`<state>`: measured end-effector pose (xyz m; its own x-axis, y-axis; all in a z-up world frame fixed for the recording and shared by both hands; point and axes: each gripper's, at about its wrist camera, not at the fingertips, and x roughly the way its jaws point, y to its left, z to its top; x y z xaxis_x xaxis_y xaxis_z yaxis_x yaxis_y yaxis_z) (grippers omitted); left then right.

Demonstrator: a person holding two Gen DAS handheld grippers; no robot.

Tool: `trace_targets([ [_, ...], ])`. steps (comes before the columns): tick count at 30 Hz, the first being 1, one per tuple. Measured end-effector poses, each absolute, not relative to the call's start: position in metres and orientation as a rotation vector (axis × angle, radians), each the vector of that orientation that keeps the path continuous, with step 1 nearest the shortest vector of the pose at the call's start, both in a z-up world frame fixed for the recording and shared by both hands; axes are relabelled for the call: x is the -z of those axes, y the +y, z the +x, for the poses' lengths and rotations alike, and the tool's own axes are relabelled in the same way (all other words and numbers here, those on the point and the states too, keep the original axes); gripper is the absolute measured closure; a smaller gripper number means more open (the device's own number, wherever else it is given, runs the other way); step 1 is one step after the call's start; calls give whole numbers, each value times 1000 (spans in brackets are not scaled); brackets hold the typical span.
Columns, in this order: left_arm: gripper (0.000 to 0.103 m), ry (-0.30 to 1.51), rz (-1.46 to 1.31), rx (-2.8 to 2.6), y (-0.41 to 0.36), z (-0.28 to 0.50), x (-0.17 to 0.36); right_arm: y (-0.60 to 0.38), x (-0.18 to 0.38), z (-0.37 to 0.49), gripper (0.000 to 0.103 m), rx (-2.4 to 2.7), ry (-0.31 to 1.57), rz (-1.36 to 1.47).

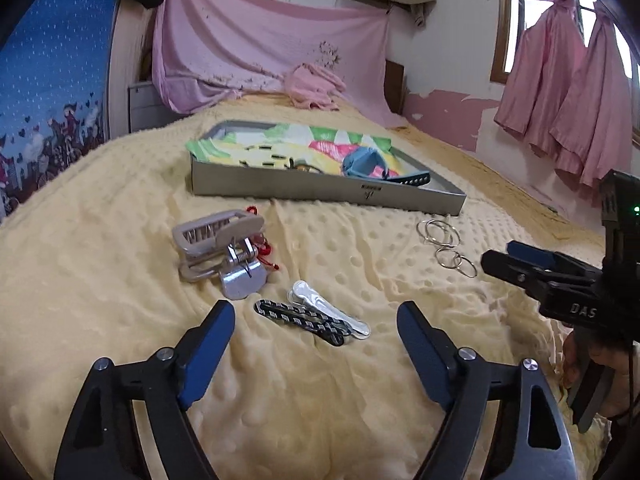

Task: Organize jewelry
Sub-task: 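Grasp the striped hair clip with the left tool while the right tool grasps two silver key rings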

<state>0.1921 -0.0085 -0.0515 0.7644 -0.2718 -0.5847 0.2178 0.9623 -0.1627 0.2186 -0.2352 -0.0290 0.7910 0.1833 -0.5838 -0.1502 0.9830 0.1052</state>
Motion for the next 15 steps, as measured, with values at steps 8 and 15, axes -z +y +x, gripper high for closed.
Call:
trace_targets([
  [8,40,713,-138,259,-1,205,62,-224,47,253,36,-230,707,61],
  [15,61,727,-139,270,-2,205,65,-223,63,267,51,-252,749,108],
])
